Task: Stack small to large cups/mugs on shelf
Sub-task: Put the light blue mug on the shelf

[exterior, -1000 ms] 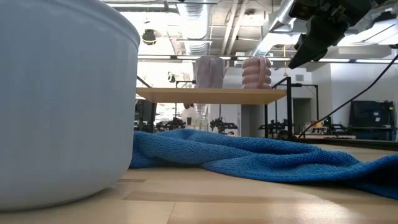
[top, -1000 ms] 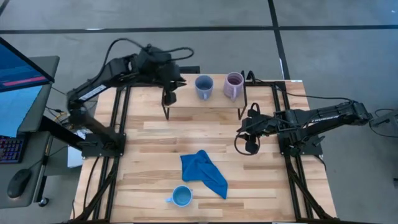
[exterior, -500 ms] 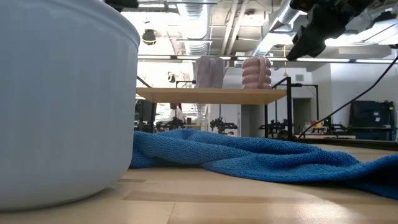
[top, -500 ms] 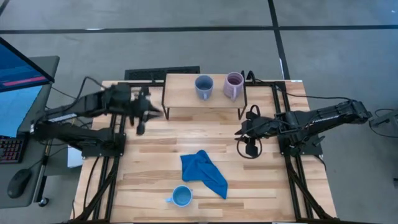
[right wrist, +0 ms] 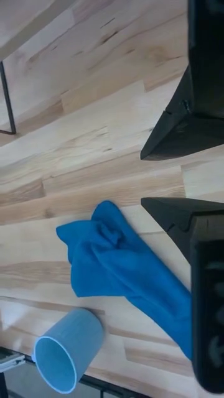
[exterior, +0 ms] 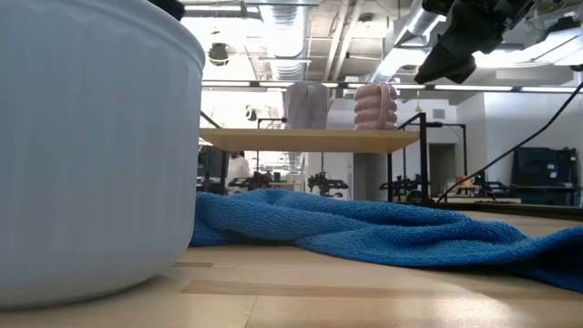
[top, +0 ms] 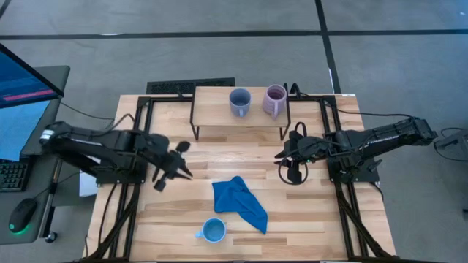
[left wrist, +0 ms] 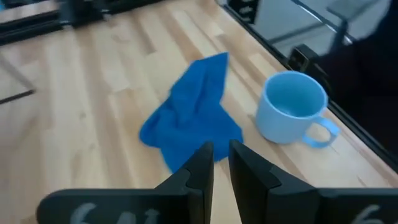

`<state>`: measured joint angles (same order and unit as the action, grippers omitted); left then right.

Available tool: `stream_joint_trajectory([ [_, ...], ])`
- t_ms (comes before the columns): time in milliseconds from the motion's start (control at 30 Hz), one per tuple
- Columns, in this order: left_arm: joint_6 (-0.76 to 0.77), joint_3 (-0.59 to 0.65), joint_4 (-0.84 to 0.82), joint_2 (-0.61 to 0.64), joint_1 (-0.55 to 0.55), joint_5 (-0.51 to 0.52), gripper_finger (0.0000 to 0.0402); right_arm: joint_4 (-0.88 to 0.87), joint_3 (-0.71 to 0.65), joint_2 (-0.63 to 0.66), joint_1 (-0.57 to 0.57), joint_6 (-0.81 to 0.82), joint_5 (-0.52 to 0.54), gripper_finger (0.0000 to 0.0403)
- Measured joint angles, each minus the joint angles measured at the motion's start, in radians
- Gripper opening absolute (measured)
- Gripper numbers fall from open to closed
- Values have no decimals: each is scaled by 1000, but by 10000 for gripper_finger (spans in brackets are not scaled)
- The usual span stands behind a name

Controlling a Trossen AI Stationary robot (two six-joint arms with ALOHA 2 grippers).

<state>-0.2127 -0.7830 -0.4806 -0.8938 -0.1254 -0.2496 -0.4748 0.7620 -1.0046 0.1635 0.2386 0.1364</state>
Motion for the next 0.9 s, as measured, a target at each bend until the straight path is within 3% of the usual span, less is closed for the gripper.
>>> stream_joint_trajectory([
  [267, -34, 0, 152, -155, -89, 27, 41, 15, 0, 0, 0, 0, 0, 128],
  [467, 26, -33, 211, -295, -126, 28, 41, 19, 0, 0, 0, 0, 0, 128],
  [733, 91, -141, 213, -450, -141, 25, 41, 19, 0, 0, 0, 0, 0, 128],
  [900, 40, -172, 199, -514, -141, 25, 43, 19, 0, 0, 0, 0, 0, 128],
])
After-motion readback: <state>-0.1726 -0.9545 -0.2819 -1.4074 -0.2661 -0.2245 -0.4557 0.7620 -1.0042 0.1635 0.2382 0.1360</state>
